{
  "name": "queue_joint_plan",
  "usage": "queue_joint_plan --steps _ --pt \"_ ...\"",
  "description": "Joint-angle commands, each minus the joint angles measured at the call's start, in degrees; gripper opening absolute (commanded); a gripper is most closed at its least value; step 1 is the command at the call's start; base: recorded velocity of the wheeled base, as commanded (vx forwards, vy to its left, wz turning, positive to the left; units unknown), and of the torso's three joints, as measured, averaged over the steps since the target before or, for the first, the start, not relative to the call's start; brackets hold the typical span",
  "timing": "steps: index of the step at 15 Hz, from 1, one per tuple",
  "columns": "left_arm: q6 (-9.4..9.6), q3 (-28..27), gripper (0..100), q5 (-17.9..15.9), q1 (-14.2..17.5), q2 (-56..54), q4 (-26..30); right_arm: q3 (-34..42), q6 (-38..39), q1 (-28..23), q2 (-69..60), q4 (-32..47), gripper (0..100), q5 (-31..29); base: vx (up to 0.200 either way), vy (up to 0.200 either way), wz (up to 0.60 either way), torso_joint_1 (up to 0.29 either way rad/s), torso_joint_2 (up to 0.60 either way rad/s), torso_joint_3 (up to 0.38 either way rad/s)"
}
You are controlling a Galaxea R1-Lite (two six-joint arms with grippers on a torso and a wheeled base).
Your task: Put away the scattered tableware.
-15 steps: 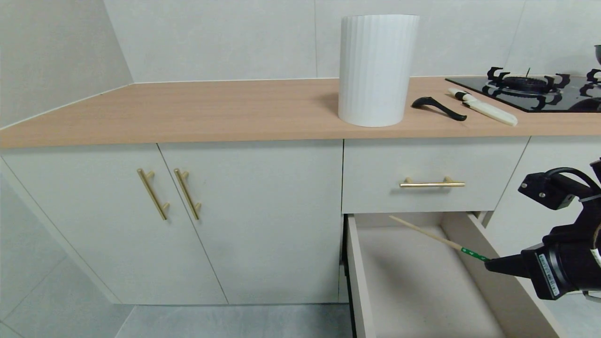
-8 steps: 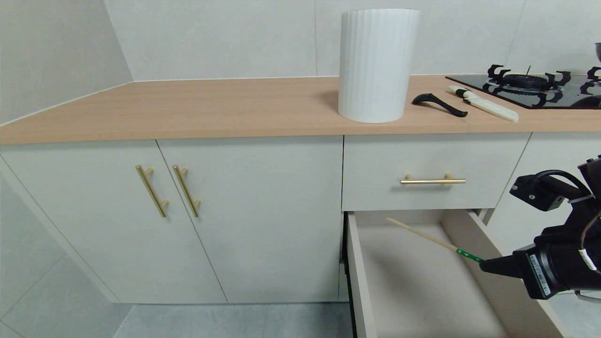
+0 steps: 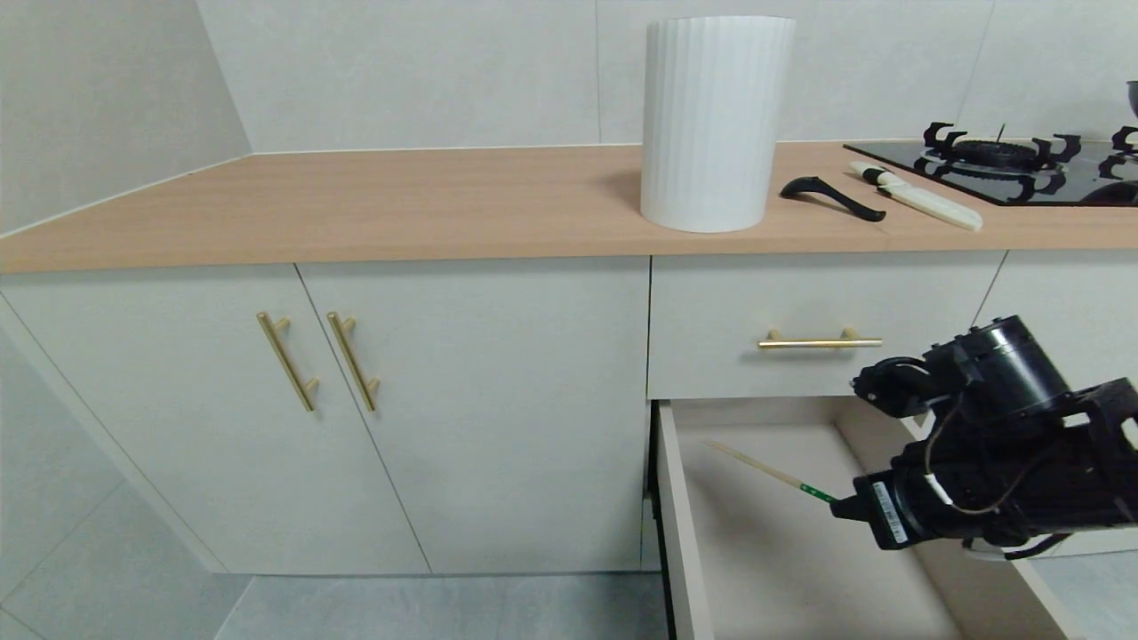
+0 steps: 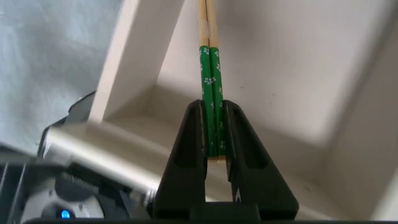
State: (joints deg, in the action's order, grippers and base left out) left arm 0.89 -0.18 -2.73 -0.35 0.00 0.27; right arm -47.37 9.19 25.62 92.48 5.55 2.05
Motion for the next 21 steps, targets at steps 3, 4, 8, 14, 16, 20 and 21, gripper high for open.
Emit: queue_joint_plan --steps 3,4,8,14,16,20,21 --pt "-0.01 0.01 100 0.01 0.0 0.09 0.0 -0.88 6.63 2.06 12.82 -8.27 0 -2.4 0.0 0.0 0.0 0.0 0.0 0.0" --pt "-0.01 0.01 100 0.01 0.0 0.09 0.0 -1.76 8.21 2.06 14.75 -10.03 0 -3.89 0.0 0.0 0.0 0.0 0.0 0.0" --pt "-0.01 0.01 100 0.01 0.0 0.09 0.0 -2.55 12.69 2.85 23.63 -21.63 0 -9.87 0.0 0.0 0.0 0.0 0.0 0.0" --pt "-0.01 0.01 100 0.01 0.0 0.09 0.0 -2.29 14.54 3.73 31.62 -28.22 0 -14.7 0.0 0.0 0.0 0.0 0.0 0.0" --pt "-0.01 0.01 100 0.01 0.0 0.09 0.0 -2.46 14.54 4.35 34.7 -28.31 0 -15.93 0.0 0.0 0.0 0.0 0.0 0.0" --pt "-0.01 0.01 100 0.01 0.0 0.09 0.0 -2.55 14.45 4.96 39.18 -28.31 0 -16.2 0.0 0.0 0.0 0.0 0.0 0.0" --pt "-0.01 0.01 100 0.01 0.0 0.09 0.0 -2.64 14.45 4.96 39.62 -28.31 0 -16.2 0.0 0.0 0.0 0.0 0.0 0.0"
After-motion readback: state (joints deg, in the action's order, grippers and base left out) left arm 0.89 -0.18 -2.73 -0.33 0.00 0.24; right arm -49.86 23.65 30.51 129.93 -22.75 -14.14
